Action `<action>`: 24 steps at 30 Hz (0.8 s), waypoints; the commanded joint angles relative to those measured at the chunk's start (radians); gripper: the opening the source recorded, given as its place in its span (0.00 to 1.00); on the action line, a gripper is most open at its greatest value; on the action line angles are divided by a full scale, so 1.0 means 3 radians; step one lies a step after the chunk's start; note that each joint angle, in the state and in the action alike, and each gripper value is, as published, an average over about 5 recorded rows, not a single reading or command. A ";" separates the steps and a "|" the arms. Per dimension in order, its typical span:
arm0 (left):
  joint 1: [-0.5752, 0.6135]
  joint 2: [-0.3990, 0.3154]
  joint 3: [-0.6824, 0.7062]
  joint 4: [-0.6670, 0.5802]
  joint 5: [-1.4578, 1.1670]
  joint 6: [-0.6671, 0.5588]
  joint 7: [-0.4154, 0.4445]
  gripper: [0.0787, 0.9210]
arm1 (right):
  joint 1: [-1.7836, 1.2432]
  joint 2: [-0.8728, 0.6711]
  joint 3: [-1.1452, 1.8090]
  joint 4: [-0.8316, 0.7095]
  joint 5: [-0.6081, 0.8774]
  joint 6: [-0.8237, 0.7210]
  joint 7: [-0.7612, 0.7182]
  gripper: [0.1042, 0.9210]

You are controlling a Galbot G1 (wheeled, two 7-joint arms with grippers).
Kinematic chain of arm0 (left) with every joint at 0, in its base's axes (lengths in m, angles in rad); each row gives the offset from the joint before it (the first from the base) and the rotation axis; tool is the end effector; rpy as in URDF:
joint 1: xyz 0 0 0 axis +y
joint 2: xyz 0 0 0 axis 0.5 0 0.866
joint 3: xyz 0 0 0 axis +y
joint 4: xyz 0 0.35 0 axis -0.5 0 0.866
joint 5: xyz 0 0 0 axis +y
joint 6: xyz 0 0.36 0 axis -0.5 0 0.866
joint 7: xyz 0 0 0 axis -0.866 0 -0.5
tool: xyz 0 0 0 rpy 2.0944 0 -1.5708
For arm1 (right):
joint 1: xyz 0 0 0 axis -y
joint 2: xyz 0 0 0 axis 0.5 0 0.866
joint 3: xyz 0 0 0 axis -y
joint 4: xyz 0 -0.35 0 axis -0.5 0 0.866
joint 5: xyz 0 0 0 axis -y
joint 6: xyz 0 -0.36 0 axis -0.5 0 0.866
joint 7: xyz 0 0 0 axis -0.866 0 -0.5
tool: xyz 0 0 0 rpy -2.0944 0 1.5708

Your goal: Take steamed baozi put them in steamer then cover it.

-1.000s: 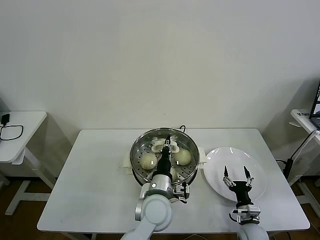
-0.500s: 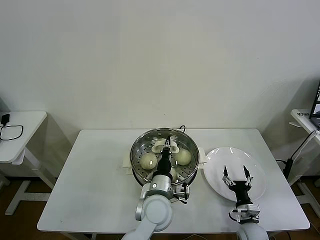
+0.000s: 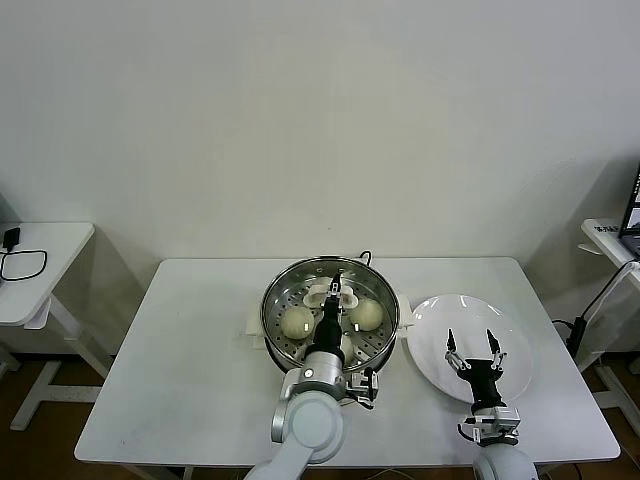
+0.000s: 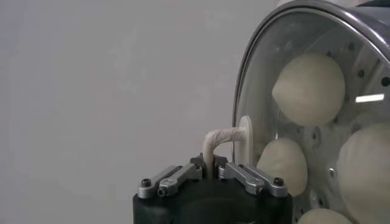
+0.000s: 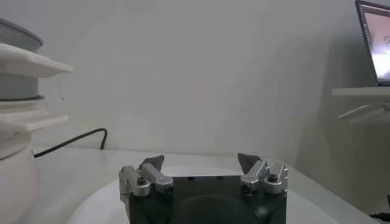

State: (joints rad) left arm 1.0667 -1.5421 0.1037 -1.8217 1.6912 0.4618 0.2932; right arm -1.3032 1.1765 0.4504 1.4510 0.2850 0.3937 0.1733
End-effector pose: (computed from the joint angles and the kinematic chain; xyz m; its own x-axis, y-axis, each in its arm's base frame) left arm 0.2771 -0.1971 -0.2718 -0.9879 0.1502 0.0391 0.0358 -0.0247 0.9991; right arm 0.2504 -0.1269 -0.4510 -0.9940 0.1086 -0.0140 0.1095 0.9892 -0.0970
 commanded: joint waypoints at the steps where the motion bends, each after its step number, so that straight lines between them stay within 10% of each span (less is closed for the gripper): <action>1: 0.0024 0.0006 -0.0022 -0.0022 0.0001 -0.0013 -0.0013 0.23 | 0.0001 0.0001 -0.0006 0.0008 -0.0003 -0.0001 0.0002 0.88; 11: 0.0178 0.0115 -0.0008 -0.0318 -0.0020 -0.0009 0.0021 0.55 | -0.0004 -0.0001 -0.0018 0.0031 -0.0019 -0.0005 0.0007 0.88; 24: 0.0673 0.0473 -0.0016 -0.1144 -0.0398 0.0010 0.0064 0.65 | -0.0012 -0.0013 -0.0032 0.0125 -0.0064 -0.0022 0.0008 0.88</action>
State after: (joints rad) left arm 1.1694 -1.4628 0.1164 -1.9785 1.6462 0.4637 0.3157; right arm -1.3026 1.1763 0.4413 1.4768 0.2707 0.3878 0.1787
